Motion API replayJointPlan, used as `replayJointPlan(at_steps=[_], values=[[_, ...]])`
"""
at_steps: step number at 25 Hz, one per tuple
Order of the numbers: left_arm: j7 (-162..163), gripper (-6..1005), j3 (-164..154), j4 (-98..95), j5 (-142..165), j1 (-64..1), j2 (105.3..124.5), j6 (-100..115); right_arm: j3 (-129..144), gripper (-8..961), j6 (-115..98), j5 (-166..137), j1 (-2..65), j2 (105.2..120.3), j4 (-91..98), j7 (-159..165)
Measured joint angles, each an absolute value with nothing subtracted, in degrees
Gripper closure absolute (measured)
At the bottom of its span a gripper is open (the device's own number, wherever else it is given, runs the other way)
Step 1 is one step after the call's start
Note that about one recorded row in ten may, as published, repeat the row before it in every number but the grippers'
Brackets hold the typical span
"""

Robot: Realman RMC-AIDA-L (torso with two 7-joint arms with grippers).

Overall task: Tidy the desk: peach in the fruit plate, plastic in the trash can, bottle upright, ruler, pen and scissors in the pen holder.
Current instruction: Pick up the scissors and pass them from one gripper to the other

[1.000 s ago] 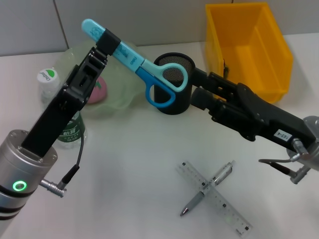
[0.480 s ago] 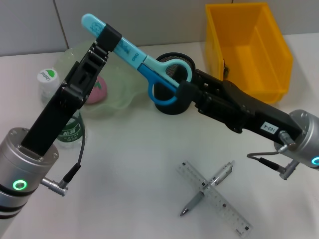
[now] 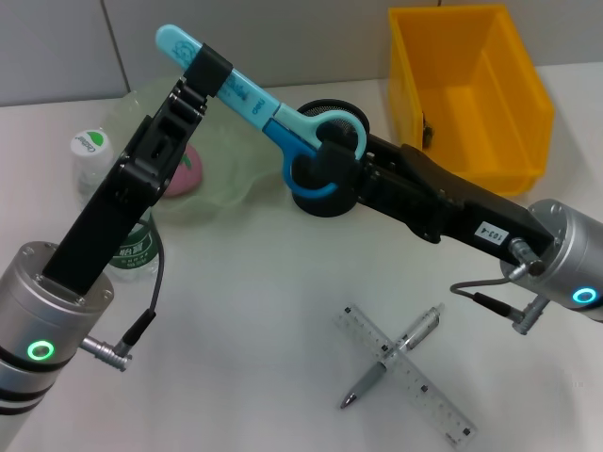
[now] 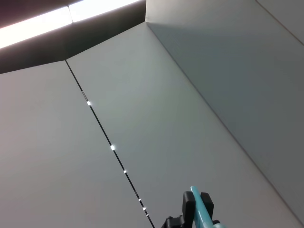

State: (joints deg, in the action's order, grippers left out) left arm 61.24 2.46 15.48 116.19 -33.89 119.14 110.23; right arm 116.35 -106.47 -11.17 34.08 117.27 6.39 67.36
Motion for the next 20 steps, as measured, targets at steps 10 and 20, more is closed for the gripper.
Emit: replayJointPlan(at_steps=[10,20], values=[[61.1,875,2.5,15.6,116.2,-34.1,119.18,110.1,116.4,367,-105.3,-11.2,34.9,117.44,6.5,68.6],[60.9,871,2.7,15.5,116.0,-34.4,119.18,109.8,116.3,510,-104.6,-11.2,35.3,117.52,6.9,68.7]])
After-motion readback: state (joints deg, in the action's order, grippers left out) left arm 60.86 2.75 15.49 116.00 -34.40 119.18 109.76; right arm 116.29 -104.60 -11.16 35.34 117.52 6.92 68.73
